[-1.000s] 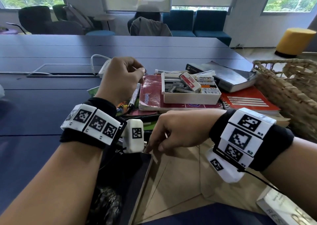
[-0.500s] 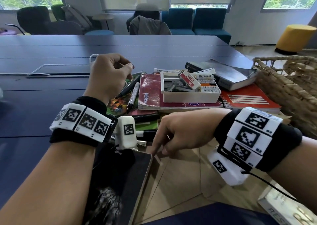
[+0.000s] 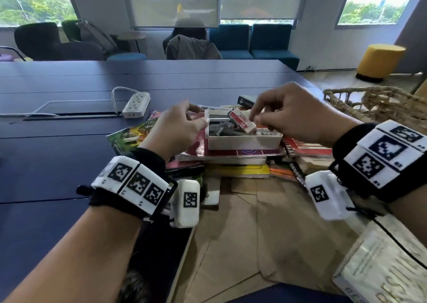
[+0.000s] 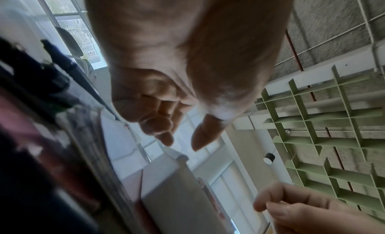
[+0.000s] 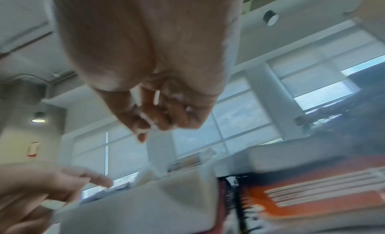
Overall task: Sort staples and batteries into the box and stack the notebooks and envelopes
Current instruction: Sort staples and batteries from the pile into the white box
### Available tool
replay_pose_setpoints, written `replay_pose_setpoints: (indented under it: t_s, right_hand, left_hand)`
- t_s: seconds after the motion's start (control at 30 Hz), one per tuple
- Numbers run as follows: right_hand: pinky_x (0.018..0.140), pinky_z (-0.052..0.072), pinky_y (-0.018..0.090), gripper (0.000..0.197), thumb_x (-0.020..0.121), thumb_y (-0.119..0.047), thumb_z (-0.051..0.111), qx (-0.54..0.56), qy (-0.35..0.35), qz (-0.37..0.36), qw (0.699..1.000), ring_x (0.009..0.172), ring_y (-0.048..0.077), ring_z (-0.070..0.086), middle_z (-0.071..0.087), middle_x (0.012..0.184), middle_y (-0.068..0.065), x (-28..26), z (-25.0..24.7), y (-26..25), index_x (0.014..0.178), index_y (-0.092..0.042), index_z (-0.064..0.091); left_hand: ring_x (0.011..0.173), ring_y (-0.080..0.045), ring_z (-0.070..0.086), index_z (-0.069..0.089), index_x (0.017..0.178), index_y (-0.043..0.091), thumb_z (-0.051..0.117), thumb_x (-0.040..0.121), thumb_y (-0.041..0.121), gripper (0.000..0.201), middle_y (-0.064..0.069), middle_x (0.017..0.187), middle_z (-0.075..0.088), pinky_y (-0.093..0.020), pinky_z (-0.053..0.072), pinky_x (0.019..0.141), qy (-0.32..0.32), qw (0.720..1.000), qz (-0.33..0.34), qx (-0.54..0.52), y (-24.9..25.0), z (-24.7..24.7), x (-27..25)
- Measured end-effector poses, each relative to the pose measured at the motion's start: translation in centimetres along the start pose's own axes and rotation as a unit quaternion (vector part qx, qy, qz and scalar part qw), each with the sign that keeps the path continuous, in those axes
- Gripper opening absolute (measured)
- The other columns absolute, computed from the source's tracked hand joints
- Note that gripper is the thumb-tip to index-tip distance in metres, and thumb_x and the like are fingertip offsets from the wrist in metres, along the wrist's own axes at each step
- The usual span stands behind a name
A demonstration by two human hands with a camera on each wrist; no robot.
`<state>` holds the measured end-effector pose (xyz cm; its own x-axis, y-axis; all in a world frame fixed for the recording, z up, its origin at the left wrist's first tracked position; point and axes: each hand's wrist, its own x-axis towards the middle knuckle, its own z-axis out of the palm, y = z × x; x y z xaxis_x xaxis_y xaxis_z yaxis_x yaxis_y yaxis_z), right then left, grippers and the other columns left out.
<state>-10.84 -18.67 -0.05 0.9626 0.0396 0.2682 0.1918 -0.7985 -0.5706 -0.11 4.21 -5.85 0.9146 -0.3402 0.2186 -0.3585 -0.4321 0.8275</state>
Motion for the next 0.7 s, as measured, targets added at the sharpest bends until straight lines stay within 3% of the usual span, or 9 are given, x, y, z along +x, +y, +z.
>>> replay_pose_setpoints:
  t_s: [0.1, 0.17, 0.23, 0.3, 0.4, 0.5, 0.6, 0.7]
  right_hand:
    - [0.058, 0.042, 0.024, 0.011, 0.089, -0.015, 0.072, -0.035, 0.101, 0.073, 0.992, 0.055, 0.01, 0.051, 0.061, 0.063, -0.005, 0.5, -1.4, 2.9, 0.082, -0.023, 0.075]
    - [0.055, 0.036, 0.022, 0.006, 0.09, -0.016, 0.07, -0.059, 0.111, 0.126, 0.984, 0.058, 0.011, 0.048, 0.057, 0.069, -0.004, 0.4, -1.6, 4.5, 0.091, -0.02, 0.074]
    - [0.052, 0.034, 0.021, 0.009, 0.092, -0.016, 0.068, -0.064, 0.091, 0.163, 0.98, 0.058, 0.011, 0.049, 0.056, 0.072, -0.002, 0.1, -1.5, 5.5, 0.098, -0.016, 0.073]
    - [0.048, 0.041, 0.022, 0.007, 0.094, -0.018, 0.068, -0.046, 0.066, 0.19, 0.979, 0.052, 0.017, 0.057, 0.064, 0.073, 0.004, -0.4, -1.2, 5.9, 0.098, -0.015, 0.073]
    - [0.04, 0.044, 0.024, 0.008, 0.098, -0.015, 0.064, 0.018, 0.027, 0.216, 0.976, 0.044, 0.022, 0.059, 0.068, 0.067, 0.011, -0.7, -0.3, 5.8, 0.096, -0.011, 0.07]
    - [0.041, 0.046, 0.027, 0.012, 0.1, -0.013, 0.058, 0.044, 0.017, 0.227, 0.973, 0.042, 0.024, 0.059, 0.068, 0.063, 0.012, -0.6, 0.4, 5.4, 0.097, -0.008, 0.069]
    - [0.038, 0.046, 0.024, 0.022, 0.102, -0.009, 0.048, 0.066, -0.001, 0.24, 0.968, 0.041, 0.023, 0.06, 0.071, 0.062, 0.013, -0.5, 0.9, 5.0, 0.097, -0.003, 0.068]
    - [0.035, 0.042, 0.023, 0.029, 0.101, -0.006, 0.041, 0.085, -0.014, 0.249, 0.965, 0.042, 0.027, 0.06, 0.071, 0.064, 0.018, -0.6, 1.3, 4.5, 0.099, 0.011, 0.064]
  left_hand:
    - [0.073, -0.022, 0.068, 0.06, 0.133, 0.017, 0.067, 0.097, 0.035, 0.041, 0.001, 0.097, 0.073, -0.041, 0.06, 0.073, -0.047, 0.998, -0.029, 0.031, 0.3, 0.9, 0.2]
    - [0.062, -0.017, 0.06, 0.066, 0.126, 0.015, 0.062, 0.1, 0.035, 0.032, 0.009, 0.085, 0.067, -0.041, 0.056, 0.073, -0.084, 0.995, -0.039, 0.047, 0.4, 1.3, 0.3]
    - [0.049, -0.013, 0.048, 0.068, 0.11, 0.015, 0.057, 0.103, 0.035, 0.024, 0.005, 0.066, 0.057, -0.029, 0.044, 0.051, -0.111, 0.992, -0.057, 0.035, 0.4, 1.6, 0.2]
    - [0.046, -0.014, 0.046, 0.065, 0.103, 0.012, 0.054, 0.105, 0.036, 0.026, -0.004, 0.064, 0.052, -0.025, 0.034, 0.041, -0.125, 0.989, -0.075, 0.035, 0.4, 1.7, 0.2]
    - [0.047, -0.014, 0.046, 0.062, 0.107, 0.005, 0.051, 0.106, 0.033, 0.03, -0.011, 0.072, 0.053, -0.023, 0.031, 0.039, -0.135, 0.986, -0.091, 0.029, 0.6, 1.6, 0.1]
    - [0.047, -0.015, 0.045, 0.059, 0.108, -0.002, 0.048, 0.107, 0.029, 0.032, -0.012, 0.073, 0.054, -0.022, 0.03, 0.037, -0.14, 0.985, -0.103, 0.019, 0.7, 1.6, 0.0]
    - [0.043, -0.012, 0.045, 0.059, 0.102, 0.004, 0.047, 0.107, 0.027, 0.027, -0.005, 0.065, 0.056, -0.021, 0.03, 0.037, -0.139, 0.985, -0.104, 0.014, 0.7, 1.7, -0.2]
    - [0.043, -0.011, 0.044, 0.058, 0.097, 0.008, 0.046, 0.108, 0.026, 0.024, -0.002, 0.06, 0.057, -0.019, 0.029, 0.037, -0.146, 0.984, -0.104, -0.006, 0.7, 1.6, -0.4]
